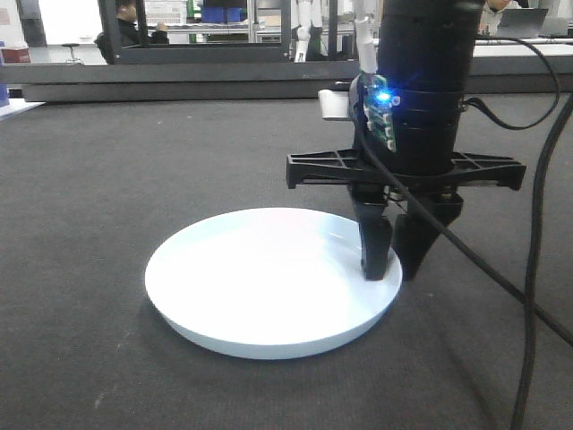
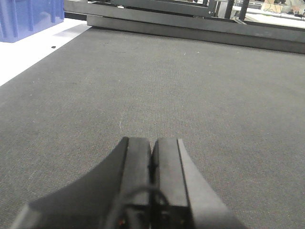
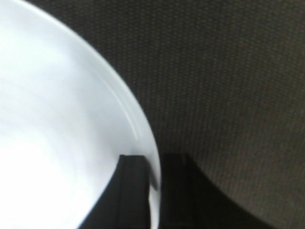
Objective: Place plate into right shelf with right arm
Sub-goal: 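Lower the open right gripper onto the rim of the white plate, then close the right gripper on the plate rim and lift it upright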
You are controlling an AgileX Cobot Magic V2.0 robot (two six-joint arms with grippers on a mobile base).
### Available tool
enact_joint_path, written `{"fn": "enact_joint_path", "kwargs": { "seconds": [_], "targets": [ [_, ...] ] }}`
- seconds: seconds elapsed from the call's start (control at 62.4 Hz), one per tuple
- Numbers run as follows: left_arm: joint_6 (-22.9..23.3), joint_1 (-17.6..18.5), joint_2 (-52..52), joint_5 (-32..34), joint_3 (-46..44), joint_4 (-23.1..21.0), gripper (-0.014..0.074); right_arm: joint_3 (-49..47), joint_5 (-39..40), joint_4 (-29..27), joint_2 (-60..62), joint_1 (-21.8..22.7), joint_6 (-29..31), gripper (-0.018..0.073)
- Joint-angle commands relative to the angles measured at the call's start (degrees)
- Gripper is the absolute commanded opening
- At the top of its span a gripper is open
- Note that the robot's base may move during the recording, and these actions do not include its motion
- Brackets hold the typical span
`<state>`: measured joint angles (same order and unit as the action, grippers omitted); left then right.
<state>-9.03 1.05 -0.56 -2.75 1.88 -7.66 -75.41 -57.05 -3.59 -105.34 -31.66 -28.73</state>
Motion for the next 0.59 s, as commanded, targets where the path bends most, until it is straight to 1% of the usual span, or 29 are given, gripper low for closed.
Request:
{"fn": "enact_joint_path", "kwargs": {
  "seconds": [0.0, 0.176, 0.272, 0.336, 0.449, 0.529, 0.577],
  "targets": [
    [0.40, 0.11, -0.59, 5.16, 0.59, -0.47, -0.0128, -1.60, 1.25, 1.06, 4.85, 0.19, -0.10, 0.0048],
    [0.40, 0.11, -0.59, 5.16, 0.59, -0.47, -0.0128, -1.05, 2.02, 2.43, 9.70, 1.16, 0.47, 0.0055],
    [0.40, 0.11, -0.59, 5.16, 0.59, -0.47, -0.0128, 1.24, 4.89, 3.59, 13.77, 2.20, 2.56, 0.0054],
    [0.40, 0.11, -0.59, 5.16, 0.59, -0.47, -0.0128, 4.03, 9.42, 3.59, 17.16, 3.27, 6.04, 0.0054],
    [0.40, 0.11, -0.59, 5.16, 0.59, -0.47, -0.0128, 10.92, 19.65, 3.59, 24.03, 5.58, 12.42, 0.0054],
    [0.40, 0.11, -0.59, 5.16, 0.59, -0.47, -0.0128, 16.31, 27.14, 1.99, 29.08, 8.22, 17.64, 0.0054],
    [0.40, 0.11, -0.59, 5.16, 0.59, -0.47, -0.0128, 19.80, 31.47, -0.09, 32.36, 10.23, 20.59, 0.0054]
  ]
}}
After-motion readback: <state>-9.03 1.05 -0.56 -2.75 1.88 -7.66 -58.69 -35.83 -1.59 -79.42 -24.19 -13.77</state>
